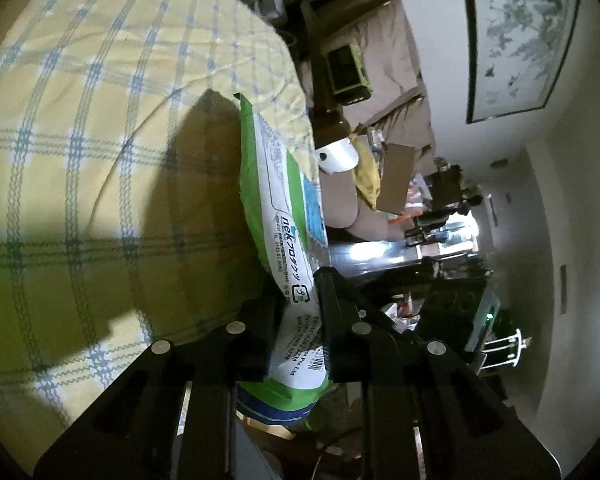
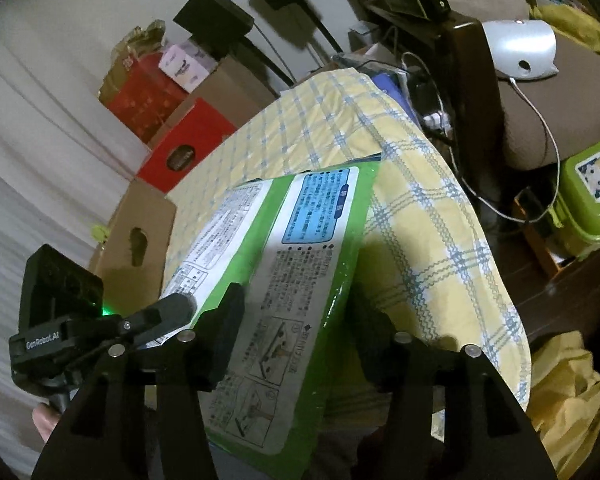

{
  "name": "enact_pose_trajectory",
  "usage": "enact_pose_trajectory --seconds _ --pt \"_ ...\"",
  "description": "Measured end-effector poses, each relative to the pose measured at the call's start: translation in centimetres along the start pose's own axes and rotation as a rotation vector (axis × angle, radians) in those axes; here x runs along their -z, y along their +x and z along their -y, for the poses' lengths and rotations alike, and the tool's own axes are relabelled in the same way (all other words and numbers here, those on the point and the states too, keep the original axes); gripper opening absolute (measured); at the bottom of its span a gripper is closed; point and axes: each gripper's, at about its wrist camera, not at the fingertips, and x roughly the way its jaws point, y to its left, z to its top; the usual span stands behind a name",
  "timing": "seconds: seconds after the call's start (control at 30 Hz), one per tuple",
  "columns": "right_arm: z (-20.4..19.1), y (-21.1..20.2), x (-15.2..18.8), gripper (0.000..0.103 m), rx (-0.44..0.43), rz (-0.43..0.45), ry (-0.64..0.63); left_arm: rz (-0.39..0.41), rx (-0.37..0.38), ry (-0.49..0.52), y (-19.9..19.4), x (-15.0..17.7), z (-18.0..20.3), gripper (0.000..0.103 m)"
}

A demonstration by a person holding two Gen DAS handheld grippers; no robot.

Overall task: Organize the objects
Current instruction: 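Lift the wipes package and carry it toward the box with the left gripper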

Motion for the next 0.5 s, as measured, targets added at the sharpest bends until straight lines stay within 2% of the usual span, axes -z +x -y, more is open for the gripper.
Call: enact_pose_trajectory --seconds 0.13,0.3,0.5 --pt "-1.0 -0.9 -0.1 0.043 0.01 0.034 -0.023 0.023 0.007 0.029 -0.1 -0.4 1.2 0.017" --pt "-3.7 -2.7 -1.0 0.042 0.012 0.079 -0.089 0.074 0.026 0.089 -2.7 -0.5 3.3 0.017" --pt "-7.9 -3.1 -2.0 0.042 -0.012 0.087 -0.178 0.145 0.026 0.118 -6.4 -1.1 4.7 0.017"
